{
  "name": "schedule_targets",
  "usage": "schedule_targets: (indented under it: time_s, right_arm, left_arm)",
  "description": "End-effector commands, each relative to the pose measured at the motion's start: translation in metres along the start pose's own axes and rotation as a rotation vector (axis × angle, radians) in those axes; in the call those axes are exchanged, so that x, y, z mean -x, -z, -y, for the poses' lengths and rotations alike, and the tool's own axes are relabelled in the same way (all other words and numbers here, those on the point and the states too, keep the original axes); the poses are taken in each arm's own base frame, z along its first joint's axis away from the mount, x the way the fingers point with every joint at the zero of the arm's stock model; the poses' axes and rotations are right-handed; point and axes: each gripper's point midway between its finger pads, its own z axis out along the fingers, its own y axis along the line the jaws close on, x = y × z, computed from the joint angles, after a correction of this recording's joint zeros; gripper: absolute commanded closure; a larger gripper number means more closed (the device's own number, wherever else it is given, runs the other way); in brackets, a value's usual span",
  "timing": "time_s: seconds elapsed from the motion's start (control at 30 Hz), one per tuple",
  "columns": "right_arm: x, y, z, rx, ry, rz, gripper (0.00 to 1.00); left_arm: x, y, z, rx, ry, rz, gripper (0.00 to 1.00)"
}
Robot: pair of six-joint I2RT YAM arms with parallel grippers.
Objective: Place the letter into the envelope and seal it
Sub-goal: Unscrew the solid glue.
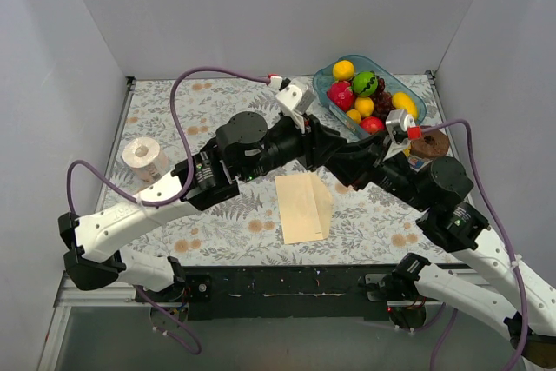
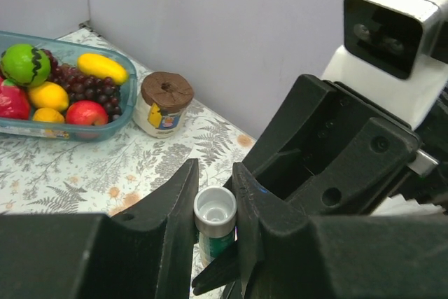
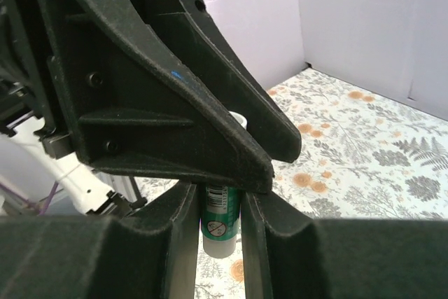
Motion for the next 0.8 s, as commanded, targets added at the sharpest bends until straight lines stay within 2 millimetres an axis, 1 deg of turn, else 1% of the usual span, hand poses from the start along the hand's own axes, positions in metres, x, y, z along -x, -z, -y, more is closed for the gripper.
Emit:
schedule_targets:
  time_s: [0.0, 0.03, 0.07, 0.1, 0.13, 0.2, 0.23, 0.27, 0.3, 0.37, 0.5, 0.77]
  right_arm:
    - [0.020, 0.008, -0.052, 0.274, 0.101, 0.032, 0.99]
    - [0.022, 0.012, -0.059, 0.317, 0.117, 0.036, 0.99]
    - [0.020, 0.017, -0.073, 0.403, 0.134, 0.020, 0.99]
    - [0.022, 0.019, -0.080, 0.444, 0.148, 0.026, 0.99]
    - [0.024, 0.021, -0.086, 0.480, 0.156, 0.028, 0.99]
    - [0.023, 0.028, -0.099, 0.566, 0.160, 0.020, 0.99]
    - [0.026, 0.029, -0.104, 0.596, 0.166, 0.035, 0.99]
    - [0.026, 0.032, -0.109, 0.633, 0.168, 0.034, 0.99]
    - [0.027, 0.034, -0.112, 0.648, 0.162, 0.037, 0.99]
    - [0.029, 0.035, -0.116, 0.673, 0.162, 0.046, 0.99]
    - [0.031, 0.035, -0.118, 0.687, 0.153, 0.053, 0.99]
    - [0.026, 0.027, -0.117, 0.693, 0.122, 0.022, 0.99]
  left_arm:
    - [0.000, 0.031, 0.077, -0.401, 0.010, -0.037, 1.00]
    - [0.000, 0.035, 0.086, -0.456, 0.009, -0.039, 1.00]
    - [0.001, 0.040, 0.094, -0.507, 0.008, -0.041, 1.00]
    - [0.005, 0.047, 0.106, -0.584, 0.008, -0.033, 1.00]
    - [-0.002, 0.057, 0.120, -0.688, 0.006, -0.064, 1.00]
    - [-0.003, 0.066, 0.134, -0.794, 0.006, -0.070, 1.00]
    - [-0.013, 0.072, 0.141, -0.861, 0.026, -0.122, 1.00]
    - [-0.011, 0.074, 0.145, -0.891, 0.024, -0.109, 1.00]
    - [-0.010, 0.076, 0.148, -0.916, 0.028, -0.103, 1.00]
    - [-0.015, 0.078, 0.151, -0.949, 0.039, -0.126, 1.00]
    - [-0.014, 0.079, 0.152, -0.963, 0.039, -0.122, 1.00]
    - [-0.019, 0.070, 0.151, -0.948, 0.048, -0.147, 1.00]
